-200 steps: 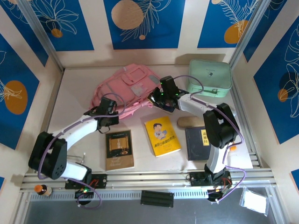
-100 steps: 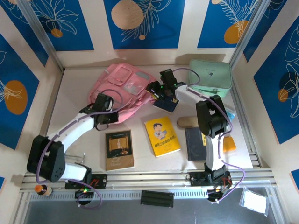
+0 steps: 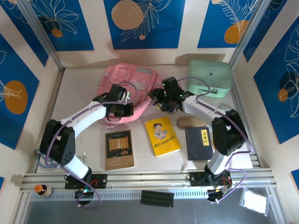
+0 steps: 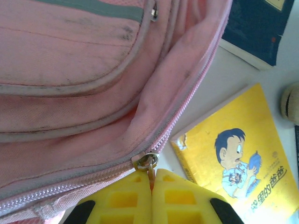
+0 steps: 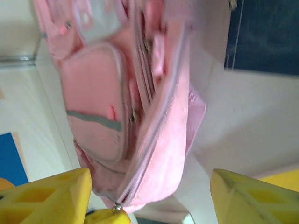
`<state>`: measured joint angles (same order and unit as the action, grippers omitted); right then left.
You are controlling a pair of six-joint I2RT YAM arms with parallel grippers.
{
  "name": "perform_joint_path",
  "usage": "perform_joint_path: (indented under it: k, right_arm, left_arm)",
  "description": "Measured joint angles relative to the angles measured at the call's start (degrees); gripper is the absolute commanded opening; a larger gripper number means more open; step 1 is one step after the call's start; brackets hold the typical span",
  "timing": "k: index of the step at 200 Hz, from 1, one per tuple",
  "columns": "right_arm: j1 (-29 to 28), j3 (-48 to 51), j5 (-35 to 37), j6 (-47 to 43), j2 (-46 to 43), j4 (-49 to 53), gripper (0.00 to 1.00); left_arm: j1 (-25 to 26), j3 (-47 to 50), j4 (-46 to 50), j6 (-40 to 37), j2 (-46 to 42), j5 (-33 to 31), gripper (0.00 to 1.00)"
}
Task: Pack the student bag
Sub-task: Unzip the student bag at the center of the table.
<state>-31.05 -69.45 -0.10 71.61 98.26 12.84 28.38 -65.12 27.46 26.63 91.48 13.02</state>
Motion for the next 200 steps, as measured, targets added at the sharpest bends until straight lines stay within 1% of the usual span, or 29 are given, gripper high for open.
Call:
perform_joint_path:
  k: [39, 64, 82, 116, 138, 151, 160, 179, 200]
  right_arm:
    - [-2.6, -1.7, -2.3, 3.5, 6.1, -1.7, 0.68]
    - [-3.3, -5.4, -3.6, 4.4, 11.2, -1.7, 0.62]
    - [-3.8, -7.2, -3.8, 4.7, 13.3, -1.6, 0.52]
    - [-4.7, -7.3, -3.7, 5.1, 14.1, -1.0, 0.24]
    - [-4.7, -7.3, -3.3, 4.1, 14.2, -0.7, 0.14]
    - [-4.7, -7.4, -2.8, 2.8, 14.2, -0.5, 0.08]
    - [-4.7, -7.4, -2.4, 1.4, 14.2, -0.1, 0.07]
    - [-4.3, -7.4, -1.8, -0.9, 14.2, 0.4, 0.06]
    - [-3.7, -7.5, -1.8, -4.3, 14.2, 0.8, 0.06]
  left_arm:
    - [0.7, -0.2, 0.0, 0.0, 0.9, 1.0, 0.00]
    - [0.8, -0.2, 0.0, -0.1, 1.1, 1.0, 0.00]
    - [0.8, -0.2, 0.0, -0.1, 1.2, 1.0, 0.00]
    - [0.8, -0.2, 0.3, -0.3, 1.3, 0.9, 0.00]
    - [0.8, -0.2, 1.2, -1.3, 1.3, -0.2, 0.00]
    - [0.8, -0.2, 2.4, -2.3, 1.3, -1.7, 0.00]
    - [0.7, -0.2, 3.5, -3.2, 1.2, -3.2, 0.00]
    - [0.2, 0.7, 5.7, -4.8, 0.2, -7.2, 0.00]
    - [-0.7, 1.9, 8.7, -6.2, -1.2, -13.8, 0.00]
